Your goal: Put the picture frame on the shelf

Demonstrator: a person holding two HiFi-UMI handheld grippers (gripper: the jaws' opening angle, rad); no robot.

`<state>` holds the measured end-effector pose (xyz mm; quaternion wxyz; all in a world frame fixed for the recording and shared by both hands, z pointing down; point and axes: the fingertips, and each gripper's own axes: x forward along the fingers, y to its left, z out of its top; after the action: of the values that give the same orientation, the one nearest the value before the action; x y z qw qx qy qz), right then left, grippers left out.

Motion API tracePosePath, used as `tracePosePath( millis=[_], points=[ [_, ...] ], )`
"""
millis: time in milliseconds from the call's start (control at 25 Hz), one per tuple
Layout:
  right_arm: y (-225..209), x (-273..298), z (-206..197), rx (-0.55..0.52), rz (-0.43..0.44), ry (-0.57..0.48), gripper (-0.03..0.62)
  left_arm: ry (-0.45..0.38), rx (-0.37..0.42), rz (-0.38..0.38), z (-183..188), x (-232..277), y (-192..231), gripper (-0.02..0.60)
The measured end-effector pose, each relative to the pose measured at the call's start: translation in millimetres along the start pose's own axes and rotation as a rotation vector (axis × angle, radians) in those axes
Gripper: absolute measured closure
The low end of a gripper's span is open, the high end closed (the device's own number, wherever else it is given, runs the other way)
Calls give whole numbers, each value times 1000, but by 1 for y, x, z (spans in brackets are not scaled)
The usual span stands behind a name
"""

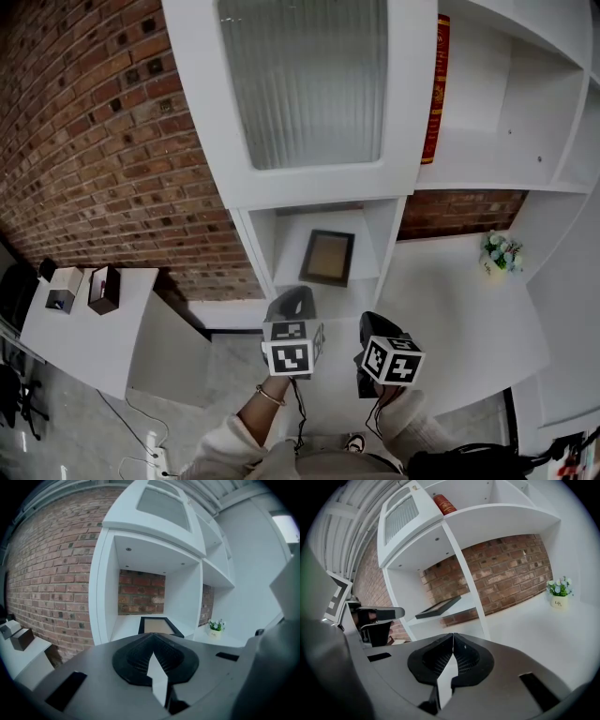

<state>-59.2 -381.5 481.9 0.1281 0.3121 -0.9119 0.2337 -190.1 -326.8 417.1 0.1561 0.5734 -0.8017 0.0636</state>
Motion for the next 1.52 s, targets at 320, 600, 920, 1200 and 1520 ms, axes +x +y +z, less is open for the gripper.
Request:
tracePosePath(
  millis=[320, 600, 920, 1200, 1520],
  points=[
    [25, -24, -28, 4, -13, 4, 569, 53, -7, -63, -43, -41, -7, 574],
    [55, -42, -46, -12, -46, -1, 569, 87, -25, -113, -71, -69, 3, 575],
    [64, -75, -71, -4, -167, -36, 569, 93, 7, -235, -91, -92, 1, 575],
    [63, -87, -86, 0, -158, -5, 569, 114, -31, -243, -102, -97, -8, 575],
    [57, -87, -52, -89, -154, -51, 571, 96, -45, -195, -94, -96, -7, 575]
  ],
)
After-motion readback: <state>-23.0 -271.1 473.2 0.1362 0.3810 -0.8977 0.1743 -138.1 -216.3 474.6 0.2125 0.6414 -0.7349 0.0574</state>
